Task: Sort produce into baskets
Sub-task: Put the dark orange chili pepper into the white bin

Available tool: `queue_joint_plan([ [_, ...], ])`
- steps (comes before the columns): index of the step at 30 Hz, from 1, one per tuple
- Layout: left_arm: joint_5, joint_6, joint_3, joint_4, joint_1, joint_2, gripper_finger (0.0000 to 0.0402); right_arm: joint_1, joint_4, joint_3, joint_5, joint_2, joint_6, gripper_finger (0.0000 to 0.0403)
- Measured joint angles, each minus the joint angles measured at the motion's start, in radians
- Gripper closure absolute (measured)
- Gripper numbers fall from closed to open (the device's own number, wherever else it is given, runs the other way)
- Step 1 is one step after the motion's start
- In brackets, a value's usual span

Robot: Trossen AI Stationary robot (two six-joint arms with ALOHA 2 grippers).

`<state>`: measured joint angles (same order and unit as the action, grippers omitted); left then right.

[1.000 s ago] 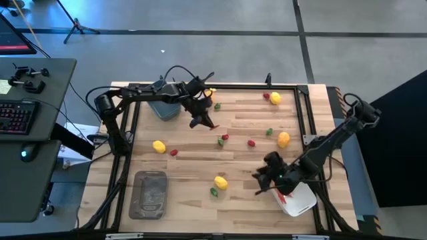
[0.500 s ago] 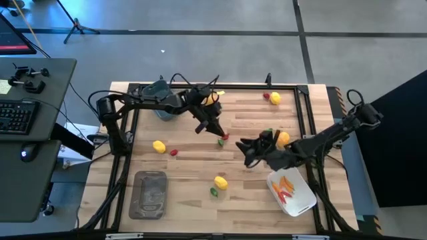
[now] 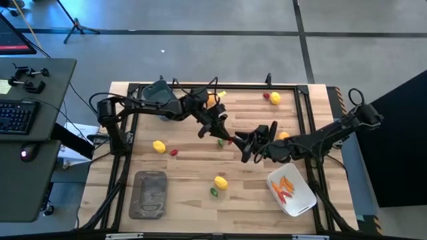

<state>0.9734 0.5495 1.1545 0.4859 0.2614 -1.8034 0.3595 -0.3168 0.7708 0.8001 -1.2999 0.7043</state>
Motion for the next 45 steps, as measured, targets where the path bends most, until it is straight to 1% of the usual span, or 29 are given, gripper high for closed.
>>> queue_joint_plan([
  [2, -0.012, -0.001, 0.0, 0.0, -0.005, 0.0, 0.0401, 0.0, -0.005, 0.0, 0.0, 0.0, -0.016, 0.024],
  [5, -0.028, 0.0, 0.0, 0.002, -0.01, 0.0, 0.0401, 0.0, -0.006, 0.0, 0.0, 0.0, -0.036, 0.0273],
  [7, -0.037, 0.0, 0.0, 0.005, -0.01, 0.0, 0.0401, 0.0, -0.009, 0.0, 0.0, 0.0, -0.046, 0.0311],
  [10, -0.04, 0.005, 0.0, 0.003, -0.009, 0.0, 0.0402, 0.0, -0.014, 0.0, -0.001, 0.0, -0.073, 0.0379],
  [11, -0.043, 0.005, 0.0, 0.003, -0.01, 0.0, 0.0402, 0.0, -0.018, 0.0, -0.001, 0.0, -0.081, 0.039],
  [15, -0.067, 0.0, 0.0, 0.004, -0.01, 0.0, 0.04, 0.0, -0.027, 0.0, -0.003, 0.0, -0.085, 0.0385],
  [18, -0.072, -0.034, 0.0, 0.014, -0.01, 0.0, 0.0391, 0.001, -0.041, 0.0, -0.003, 0.0, -0.085, 0.0397],
  [24, -0.091, -0.055, 0.0, 0.05, -0.01, 0.001, 0.0354, 0.004, -0.029, 0.0, -0.027, 0.042, -0.087, 0.04],
  [27, -0.137, -0.065, 0.0, 0.06, -0.009, 0.002, 0.0334, 0.017, 0.018, 0.0, -0.025, 0.099, -0.108, 0.04],
  [30, -0.193, -0.096, 0.0, 0.063, -0.005, 0.002, 0.0324, 0.045, 0.128, 0.0, -0.023, 0.167, -0.104, 0.0401],
  [33, -0.209, -0.149, 0.0, 0.064, -0.002, 0.002, 0.0322, 0.085, 0.268, 0.0, -0.024, 0.238, -0.056, 0.0401],
  [35, -0.216, -0.175, 0.0, 0.063, -0.002, 0.002, 0.0324, 0.116, 0.395, 0.0, -0.029, 0.289, 0.029, 0.0402],
  [38, -0.234, -0.202, 0.0, 0.063, -0.002, 0.002, 0.0326, 0.171, 0.613, 0.0, -0.047, 0.351, 0.211, 0.0402],
  [42, -0.264, -0.239, 0.0, 0.061, -0.003, 0.002, 0.0327, 0.232, 0.848, 0.0, -0.138, 0.414, 0.444, 0.0402],
  [45, -0.266, -0.262, 0.0, 0.06, -0.003, 0.002, 0.0328, 0.265, 0.972, 0.0, -0.255, 0.432, 0.57, 0.0402],
])
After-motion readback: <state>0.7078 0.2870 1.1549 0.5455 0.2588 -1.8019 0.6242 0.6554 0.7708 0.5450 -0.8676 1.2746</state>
